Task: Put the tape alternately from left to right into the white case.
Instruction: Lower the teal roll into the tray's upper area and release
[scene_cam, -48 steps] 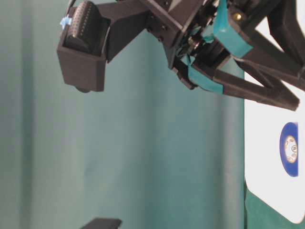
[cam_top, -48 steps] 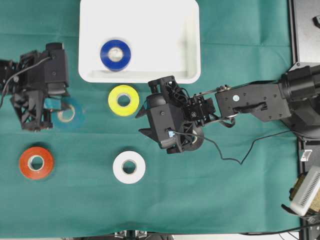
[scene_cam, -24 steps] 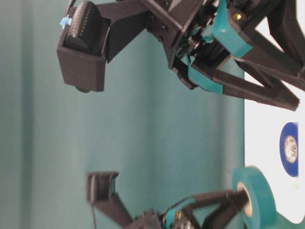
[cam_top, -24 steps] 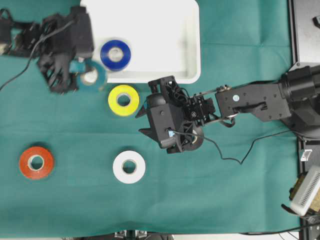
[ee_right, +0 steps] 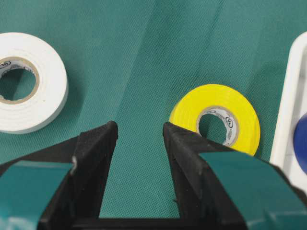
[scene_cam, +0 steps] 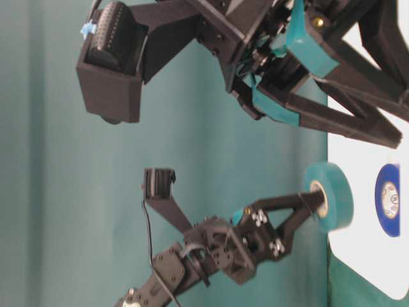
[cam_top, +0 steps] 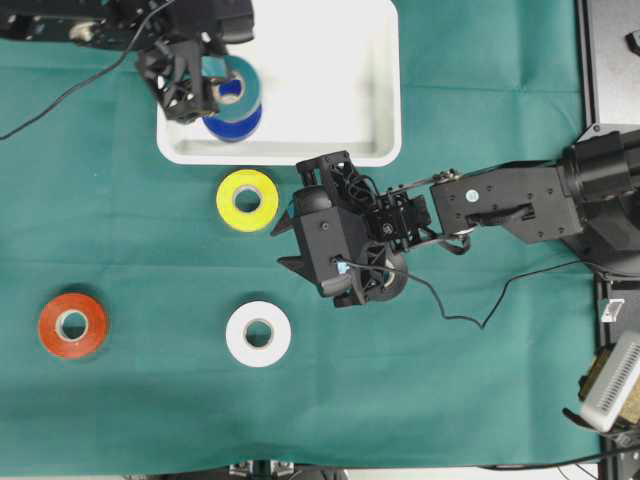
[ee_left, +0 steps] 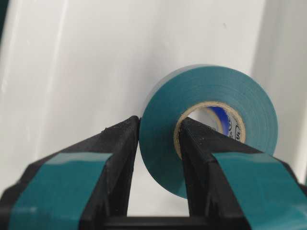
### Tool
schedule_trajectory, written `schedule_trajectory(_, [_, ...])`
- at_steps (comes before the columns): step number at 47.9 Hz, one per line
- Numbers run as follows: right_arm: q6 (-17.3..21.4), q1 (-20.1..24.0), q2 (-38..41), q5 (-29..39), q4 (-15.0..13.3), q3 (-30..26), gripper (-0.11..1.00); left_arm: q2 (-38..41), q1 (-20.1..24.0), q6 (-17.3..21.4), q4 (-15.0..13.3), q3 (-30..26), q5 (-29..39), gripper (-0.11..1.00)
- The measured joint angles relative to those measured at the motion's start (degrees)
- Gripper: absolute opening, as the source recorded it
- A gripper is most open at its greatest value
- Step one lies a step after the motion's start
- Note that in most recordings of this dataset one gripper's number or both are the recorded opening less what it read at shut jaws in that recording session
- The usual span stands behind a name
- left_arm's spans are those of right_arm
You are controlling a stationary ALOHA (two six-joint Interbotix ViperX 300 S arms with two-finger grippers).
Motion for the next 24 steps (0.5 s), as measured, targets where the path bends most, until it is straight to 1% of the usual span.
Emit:
schedule_trajectory(13, [0.1,0.0,-0.1,0.0,0.0,0.0,0.5,5.8,2.5,0.3,0.0,-5.9,-0.4,-0.04])
schedule_trajectory(24, [0.1,0.0,-0.1,0.1,0.0,0.0,0.5,9.8,4.0,0.4,0.2,-9.6,-1.8,-0.04])
